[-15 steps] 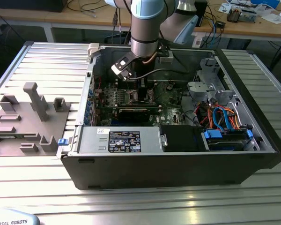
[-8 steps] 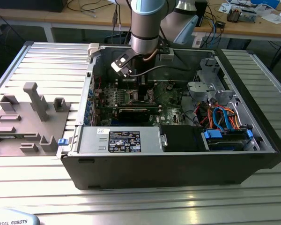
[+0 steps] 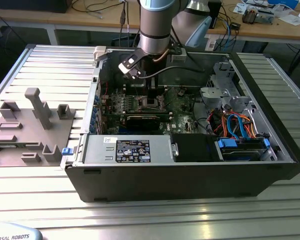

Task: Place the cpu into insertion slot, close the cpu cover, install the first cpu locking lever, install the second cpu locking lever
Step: 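Place the cpu into insertion slot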

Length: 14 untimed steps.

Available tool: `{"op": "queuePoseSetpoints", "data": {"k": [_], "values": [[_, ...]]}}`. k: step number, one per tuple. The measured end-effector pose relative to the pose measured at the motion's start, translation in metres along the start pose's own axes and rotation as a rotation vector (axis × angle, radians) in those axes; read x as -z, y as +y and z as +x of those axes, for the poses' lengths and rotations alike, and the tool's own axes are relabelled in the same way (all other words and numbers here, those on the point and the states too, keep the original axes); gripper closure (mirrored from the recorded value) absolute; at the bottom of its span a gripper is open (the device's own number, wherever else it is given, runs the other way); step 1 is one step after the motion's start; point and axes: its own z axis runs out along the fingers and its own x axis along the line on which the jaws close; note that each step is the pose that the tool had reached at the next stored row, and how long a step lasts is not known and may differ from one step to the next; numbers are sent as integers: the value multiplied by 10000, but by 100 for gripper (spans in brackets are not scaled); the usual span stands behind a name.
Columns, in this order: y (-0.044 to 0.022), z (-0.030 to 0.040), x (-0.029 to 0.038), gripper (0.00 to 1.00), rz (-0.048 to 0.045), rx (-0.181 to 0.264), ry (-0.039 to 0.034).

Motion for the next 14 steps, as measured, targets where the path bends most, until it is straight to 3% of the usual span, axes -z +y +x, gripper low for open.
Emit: {"op": "queuePoseSetpoints", "data": {"k": [1,2,3,7,14], "values": [[0,0,4,53,0,0,-1],[0,-1,14,65,0,0,-1],[0,-1,19,65,0,0,-1],[1,-13,46,89,-1,1,0],[2,-46,109,89,0,-1,0]]}}
